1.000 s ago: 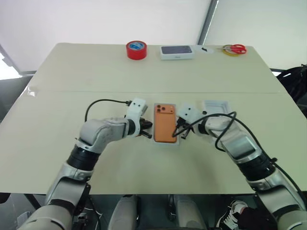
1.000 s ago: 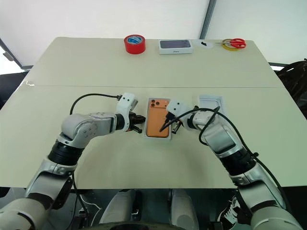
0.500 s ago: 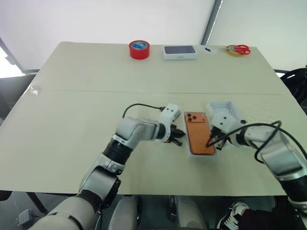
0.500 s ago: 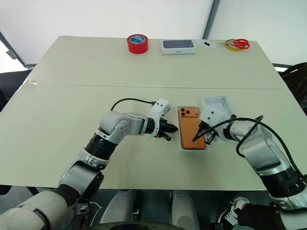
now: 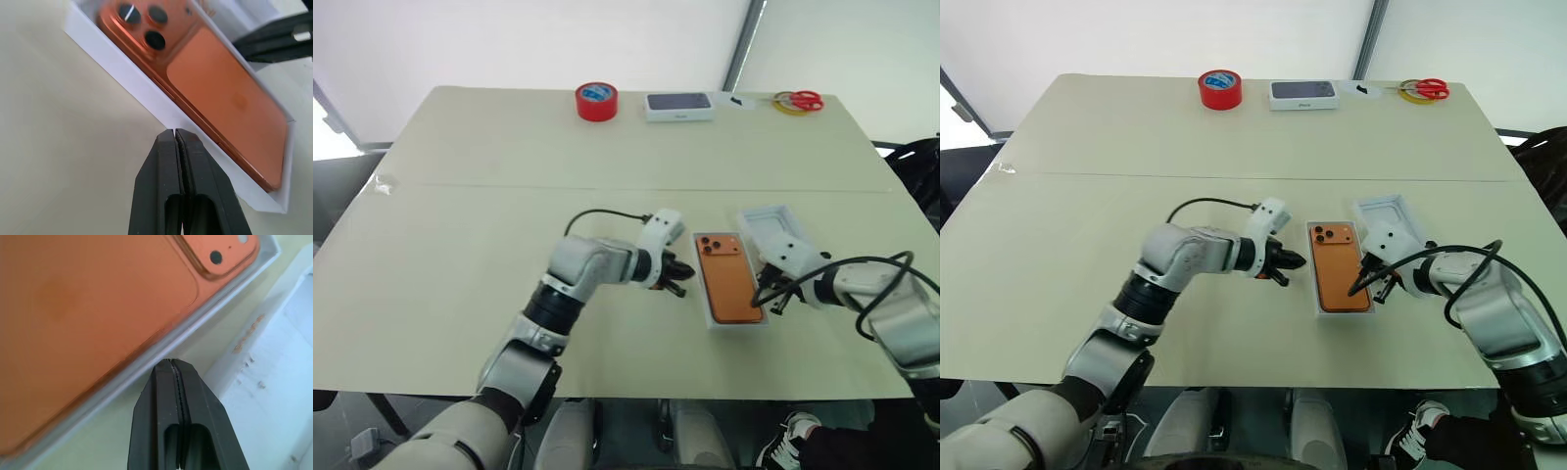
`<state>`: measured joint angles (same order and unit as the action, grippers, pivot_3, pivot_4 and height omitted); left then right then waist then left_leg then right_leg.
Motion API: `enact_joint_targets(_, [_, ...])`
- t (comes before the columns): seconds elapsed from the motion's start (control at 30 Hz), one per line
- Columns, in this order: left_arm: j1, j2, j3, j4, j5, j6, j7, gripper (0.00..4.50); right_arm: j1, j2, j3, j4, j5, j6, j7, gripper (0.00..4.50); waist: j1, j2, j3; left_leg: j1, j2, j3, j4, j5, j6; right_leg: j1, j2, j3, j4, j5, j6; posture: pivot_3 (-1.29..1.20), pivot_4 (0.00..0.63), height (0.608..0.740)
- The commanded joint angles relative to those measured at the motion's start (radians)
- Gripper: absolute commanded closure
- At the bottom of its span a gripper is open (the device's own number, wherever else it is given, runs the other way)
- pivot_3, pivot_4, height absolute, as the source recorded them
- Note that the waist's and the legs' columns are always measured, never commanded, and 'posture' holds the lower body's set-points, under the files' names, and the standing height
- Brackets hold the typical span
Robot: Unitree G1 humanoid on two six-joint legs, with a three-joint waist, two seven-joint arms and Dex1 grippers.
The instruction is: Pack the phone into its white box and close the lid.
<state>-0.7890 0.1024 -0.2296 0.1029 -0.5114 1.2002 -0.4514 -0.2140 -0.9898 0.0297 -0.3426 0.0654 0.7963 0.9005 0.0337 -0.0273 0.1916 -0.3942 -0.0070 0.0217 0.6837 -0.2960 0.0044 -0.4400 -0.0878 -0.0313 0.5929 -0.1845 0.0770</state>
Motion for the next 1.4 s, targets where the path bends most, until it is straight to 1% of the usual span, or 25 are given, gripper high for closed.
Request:
enact_joint_targets(0.03, [0.042, 0.057, 0.068, -0.116, -0.025, 0.034, -0.01, 4.5, 0.013, -0.054, -0.087, -0.045, 0.058, -0.015, 0.057, 3.99, -0.002, 0.0, 0.0, 0.0, 0.0, 0.0, 0.0, 0.0, 0.0, 0.0, 0.0, 0.0, 0.0, 0.0, 0.0, 0.0, 0.15, 0.732])
enact_joint_targets(0.07, [0.064, 0.089, 0.074, -0.15, -0.023, 0.032, -0.016, 4.5, 0.011, -0.068, -0.096, -0.045, 0.065, -0.016, 0.065, 3.67, -0.003, 0.0, 0.0, 0.001, 0.001, 0.0, 0.0, 0.0, 0.0, 0.0, 0.001, 0.0, 0.0, 0.0, 0.0, 0.0, 0.15, 0.732])
enact_joint_targets(0.1, [0.083, 0.119, 0.075, -0.182, -0.019, 0.026, -0.025, 4.5, 0.003, -0.078, -0.101, -0.041, 0.067, -0.015, 0.066, 3.23, -0.004, 0.0, 0.0, 0.001, 0.001, 0.0, 0.0, 0.0, 0.0, 0.0, 0.001, 0.0, 0.001, 0.0, 0.0, 0.0, 0.15, 0.732])
enact_joint_targets(0.17, [0.127, 0.181, 0.06, -0.244, -0.004, -0.02, -0.053, 4.5, -0.041, -0.074, -0.094, -0.016, 0.072, 0.013, 0.048, 2.18, -0.009, 0.0, 0.0, 0.002, 0.001, 0.0, 0.0, 0.0, 0.0, 0.001, 0.001, 0.0, 0.001, 0.0, 0.0, 0.0, 0.15, 0.732])
enact_joint_targets(0.2, [0.159, 0.202, 0.056, -0.281, 0.007, -0.089, -0.077, 4.5, -0.072, -0.062, -0.087, 0.0, 0.081, 0.042, 0.039, 1.73, -0.009, 0.0, 0.0, 0.002, 0.001, 0.0, 0.0, 0.0, 0.0, 0.0, 0.001, 0.0, 0.001, 0.0, 0.0, 0.0, 0.15, 0.732])
enact_joint_targets(0.3, [0.244, 0.269, 0.024, -0.376, 0.055, -0.298, -0.159, 4.5, -0.154, -0.05, -0.036, 0.054, 0.079, 0.125, 0.02, 1.73, -0.02, 0.0, 0.0, 0.002, 0.001, 0.0, 0.001, 0.0, -0.001, 0.001, 0.0, 0.0, 0.001, 0.0, -0.001, 0.0, 0.15, 0.732])
enact_joint_targets(0.43, [0.327, 0.396, -0.031, -0.482, 0.083, -0.47, -0.33, 4.5, -0.312, 0.023, 0.009, 0.215, 0.096, 0.255, -0.018, 1.73, -0.021, 0.001, 0.0, 0.001, 0.001, 0.001, 0.0, 0.0, -0.001, 0.0, 0.0, 0.001, 0.001, 0.001, -0.002, 0.0, 0.15, 0.732])
enact_joint_targets(0.53, [0.363, 0.455, -0.044, -0.523, 0.087, -0.554, -0.416, 4.5, -0.375, 0.048, 0.051, 0.308, 0.088, 0.278, -0.026, 1.73, -0.02, 0.001, 0.0, 0.001, 0.001, 0.002, 0.0, 0.0, -0.001, 0.0, -0.001, 0.002, 0.001, 0.001, -0.003, 0.0, 0.15, 0.732])
enact_joint_targets(0.67, [0.375, 0.457, -0.035, -0.528, 0.069, -0.577, -0.45, 4.5, -0.428, 0.068, 0.086, 0.371, 0.1, 0.292, -0.018, 1.73, -0.02, 0.002, 0.0, 0.0, 0.001, 0.002, 0.001, 0.0, -0.001, 0.0, -0.001, 0.001, 0.001, 0.001, -0.002, 0.0, 0.15, 0.732])
enact_joint_targets(0.87, [0.389, 0.465, -0.059, -0.527, 0.11, -0.606, -0.465, 4.5, -0.474, 0.082, 0.135, 0.406, 0.099, 0.308, -0.021, 1.73, -0.023, 0.002, 0.0, 0.001, 0.001, 0.002, 0.0, 0.0, 0.0, 0.0, 0.001, 0.001, 0.001, 0.001, -0.002, 0.0, 0.15, 0.732])
enact_joint_targets(1.1, [0.388, 0.457, -0.064, -0.519, 0.115, -0.617, -0.464, 4.5, -0.541, 0.122, 0.19, 0.458, 0.101, 0.401, -0.05, 1.73, -0.023, 0.002, 0.0, 0.001, 0.001, 0.002, 0.0, 0.0, 0.0, 0.0, 0.001, 0.001, 0.002, 0.001, -0.002, 0.0, 0.15, 0.732])
enact_joint_targets(1.2, [0.387, 0.455, -0.065, -0.511, 0.121, -0.627, -0.465, 4.5, -0.591, 0.152, 0.196, 0.501, 0.109, 0.465, -0.068, 2.54, -0.023, 0.002, 0.0, 0.001, 0.001, 0.002, 0.001, 0.0, 0.0, 0.0, 0.001, 0.002, 0.002, 0.001, -0.002, 0.0, 0.15, 0.732])
enact_joint_targets(1.23, [0.387, 0.454, -0.065, -0.511, 0.122, -0.63, -0.465, 4.5, -0.602, 0.158, 0.197, 0.512, 0.11, 0.48, -0.072, 3.08, -0.023, 0.002, 0.0, 0.001, 0.001, 0.002, 0.001, 0.0, 0.0, 0.0, 0.001, 0.002, 0.002, 0.001, -0.002, 0.0, 0.15, 0.732])
enact_joint_targets(1.27, [0.388, 0.453, -0.065, -0.511, 0.123, -0.632, -0.465, 4.5, -0.609, 0.16, 0.199, 0.519, 0.11, 0.488, -0.074, 3.53, -0.023, 0.002, 0.0, 0.001, 0.001, 0.002, 0.001, 0.0, 0.0, 0.0, 0.001, 0.002, 0.002, 0.001, -0.002, 0.0, 0.15, 0.732])
enact_joint_targets(1.3, [0.391, 0.453, -0.064, -0.512, 0.124, -0.634, -0.466, 4.5, -0.615, 0.162, 0.201, 0.523, 0.111, 0.495, -0.076, 4.12, -0.023, 0.002, 0.0, 0.001, 0.001, 0.002, 0.001, 0.0, 0.0, 0.0, 0.001, 0.001, 0.002, 0.001, -0.002, 0.0, 0.15, 0.732])
enact_joint_targets(1.33, [0.394, 0.452, -0.063, -0.513, 0.125, -0.636, -0.466, 4.5, -0.622, 0.164, 0.2, 0.527, 0.114, 0.507, -0.078, 4.45, -0.022, 0.002, 0.0, 0.001, 0.001, 0.002, 0.001, 0.0, 0.0, 0.0, 0.001, 0.001, 0.002, 0.001, -0.002, 0.0, 0.15, 0.732])
enact_joint_targets(1.4, [0.401, 0.45, -0.062, -0.514, 0.13, -0.639, -0.462, 4.5, -0.634, 0.165, 0.193, 0.531, 0.118, 0.519, -0.083, 4.45, -0.022, 0.002, 0.0, 0.001, 0.001, 0.002, 0.0, 0.0, 0.0, 0.0, 0.001, 0.001, 0.002, 0.001, -0.002, 0.0, 0.15, 0.732])
